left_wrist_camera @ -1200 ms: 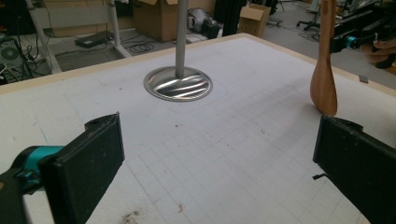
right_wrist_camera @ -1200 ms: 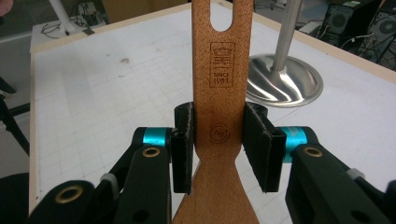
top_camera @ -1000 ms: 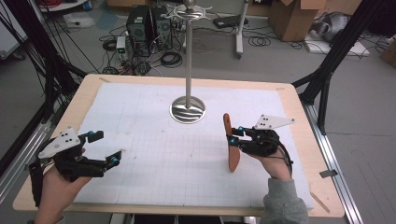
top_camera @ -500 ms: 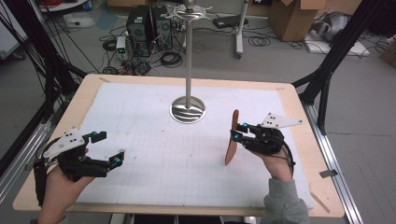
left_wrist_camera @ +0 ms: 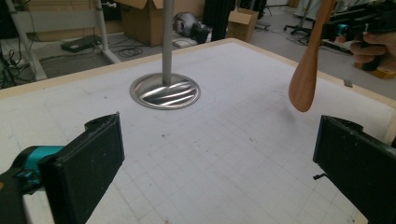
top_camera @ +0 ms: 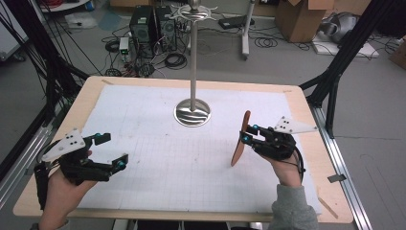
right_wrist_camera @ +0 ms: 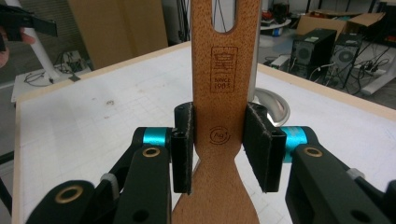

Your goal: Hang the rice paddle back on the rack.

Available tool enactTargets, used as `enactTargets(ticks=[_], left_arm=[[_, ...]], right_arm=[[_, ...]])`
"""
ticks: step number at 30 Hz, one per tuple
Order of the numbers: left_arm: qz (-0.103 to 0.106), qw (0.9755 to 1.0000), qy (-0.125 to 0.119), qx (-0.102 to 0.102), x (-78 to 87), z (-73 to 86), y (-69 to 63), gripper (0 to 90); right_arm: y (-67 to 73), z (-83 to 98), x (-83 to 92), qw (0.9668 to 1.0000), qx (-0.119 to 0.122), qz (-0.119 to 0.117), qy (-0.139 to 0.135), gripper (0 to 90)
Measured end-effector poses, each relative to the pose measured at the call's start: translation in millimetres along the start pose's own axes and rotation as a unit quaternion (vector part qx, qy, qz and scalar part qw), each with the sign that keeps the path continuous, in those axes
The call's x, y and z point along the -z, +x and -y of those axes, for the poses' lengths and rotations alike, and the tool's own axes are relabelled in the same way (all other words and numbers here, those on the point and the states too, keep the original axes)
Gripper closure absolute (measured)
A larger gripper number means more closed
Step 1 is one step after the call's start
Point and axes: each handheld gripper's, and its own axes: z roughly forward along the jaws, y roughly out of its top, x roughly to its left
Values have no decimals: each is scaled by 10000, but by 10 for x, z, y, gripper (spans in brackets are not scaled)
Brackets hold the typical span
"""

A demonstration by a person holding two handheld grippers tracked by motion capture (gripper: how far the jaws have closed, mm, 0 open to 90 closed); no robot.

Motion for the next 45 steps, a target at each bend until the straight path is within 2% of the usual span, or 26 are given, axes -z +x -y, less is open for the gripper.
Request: enactTargets(ticks=[5, 11, 14, 17, 20, 23, 26, 31, 39, 45], left_arm=[[52, 10000, -26, -4, -11, -9, 4, 24], [125, 9999, 9, 96, -25, 6, 53, 24], [269, 9993, -85, 234, -35, 15, 69, 23], [225, 9993, -3, 306, -67, 64, 93, 24], [191, 9993, 15, 336, -73, 86, 100, 24], [169, 9994, 17, 315, -60, 83, 103, 24], [117, 9993, -3, 344, -37, 89, 124, 24], [38, 9993, -17, 376, 4, 105, 165, 24], [29, 9993, -14, 385, 3, 111, 155, 24], [35, 9992, 0, 398, -11, 124, 162, 24]], right_arm=[[15, -15, 2, 9998, -16, 8, -179, 647], [56, -84, -1, 9992, -87, 5, -390, 647], [51, -149, -6, 9991, 11, -135, -399, 647], [17, -242, -3, 9982, -31, -352, -488, 647], [-14, -386, -5, 9979, 48, -420, -481, 647], [-40, -528, -25, 9983, 200, -358, -404, 647], [-88, -652, -66, 9982, 168, -383, -430, 647], [-181, -766, -158, 9988, 175, -222, -402, 647], [-301, -890, -346, 9983, 64, -243, -530, 647], [-339, -1044, -456, 9990, 162, -122, -394, 647]])
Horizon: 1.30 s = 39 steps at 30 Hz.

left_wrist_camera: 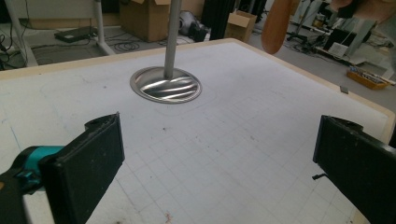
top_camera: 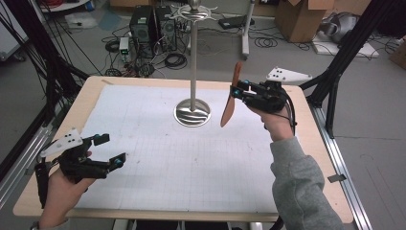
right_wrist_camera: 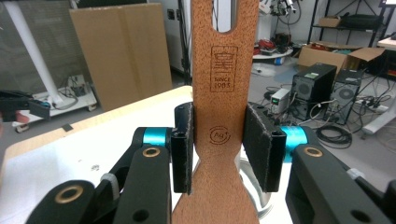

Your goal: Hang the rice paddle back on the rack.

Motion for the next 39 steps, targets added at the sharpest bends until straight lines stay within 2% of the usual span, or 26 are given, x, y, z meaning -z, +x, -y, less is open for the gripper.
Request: enactTargets(ticks=[4, 9, 18, 23, 29, 32, 39], left_arm=[[-10, 10000, 11, -5, 9, 5, 5, 24], [-58, 10000, 27, -36, 23, 7, 7, 24], [-58, 10000, 56, -37, 12, 12, -8, 24], [-82, 9999, 94, -68, -18, 20, -17, 24], [-75, 9998, 122, -115, -16, 18, -34, 24], [-114, 9997, 167, -104, -24, 27, -29, 24], [-142, 9997, 169, -119, -21, 29, -31, 23]], right_arm=[[-43, -95, -59, 10000, 55, -3, 11, 647], [-133, -183, -104, 10000, -67, -51, 16, 647], [-237, -214, -144, 9998, -204, -33, 2, 647], [-251, -315, -215, 10000, -62, 56, 46, 647], [-237, -445, -286, 9999, 67, -2, 94, 647], [-244, -492, -303, 9999, 76, -75, 101, 647], [-318, -547, -321, 9999, 43, -46, 92, 647]])
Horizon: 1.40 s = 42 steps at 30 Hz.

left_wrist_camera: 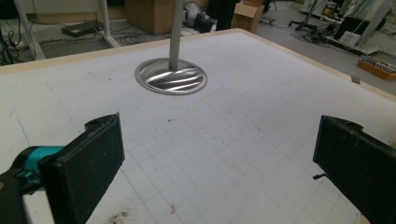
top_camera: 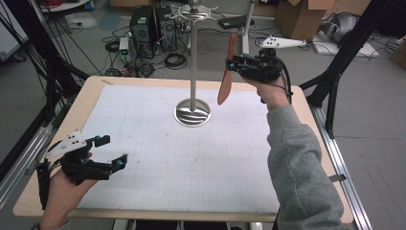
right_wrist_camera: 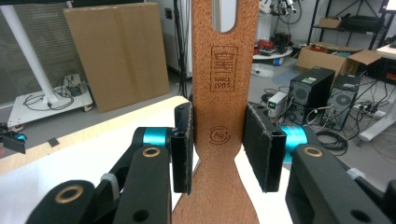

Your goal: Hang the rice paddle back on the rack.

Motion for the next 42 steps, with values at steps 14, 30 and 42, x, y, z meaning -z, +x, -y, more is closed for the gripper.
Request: enactTargets(ticks=[14, 30, 42], left_arm=[[-81, 10000, -48, -30, 45, -7, 12, 24], [-163, 9998, -126, -38, 114, -12, 43, 24], [-161, 9998, -99, -14, 98, -1, 44, 24]], right_arm=[[-31, -258, -128, 10000, 67, 6, -10, 647], [-70, -323, -309, 9999, -58, -92, -134, 647], [-74, -348, -319, 9994, -182, -84, -268, 647]])
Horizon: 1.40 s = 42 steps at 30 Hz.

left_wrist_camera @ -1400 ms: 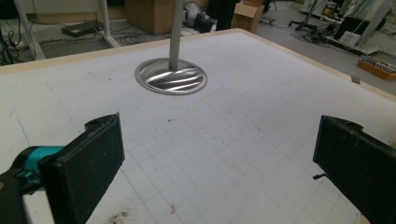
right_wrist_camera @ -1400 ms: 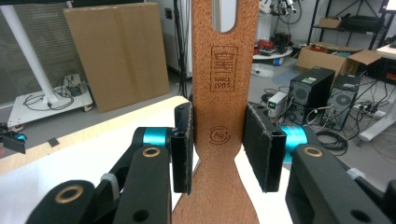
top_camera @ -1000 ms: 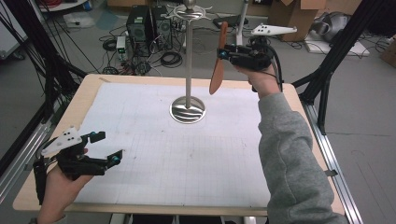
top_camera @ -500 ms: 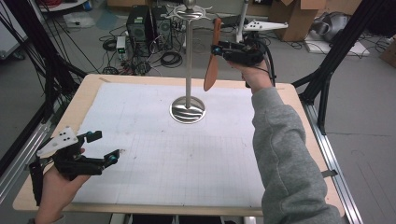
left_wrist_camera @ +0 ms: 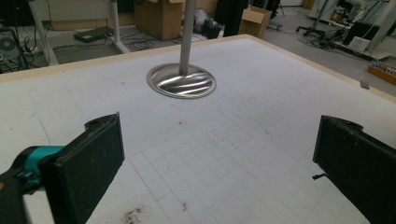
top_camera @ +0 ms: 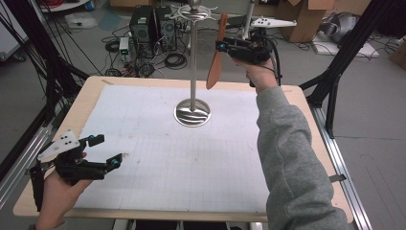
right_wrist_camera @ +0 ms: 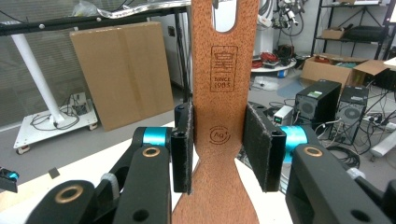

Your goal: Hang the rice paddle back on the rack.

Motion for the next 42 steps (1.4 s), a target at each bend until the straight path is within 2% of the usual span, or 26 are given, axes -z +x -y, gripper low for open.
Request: enactTargets(ticks=[7, 9, 14, 42], left_arm=[[15, 10000, 17, -3, -7, -2, -6, 24], [13, 10000, 18, -16, -7, -2, -7, 24], [7, 10000, 9, 8, -3, -3, -9, 24], [-45, 10000, 22, -23, 26, -3, -2, 24]], right_arm=[[21, -15, -36, 10000, 66, 5, 60, 647], [19, -10, -44, 9999, 50, 72, 75, 647], [16, -9, -60, 10000, -35, 13, 17, 647], [48, -6, -236, 9999, -25, 46, 86, 647]])
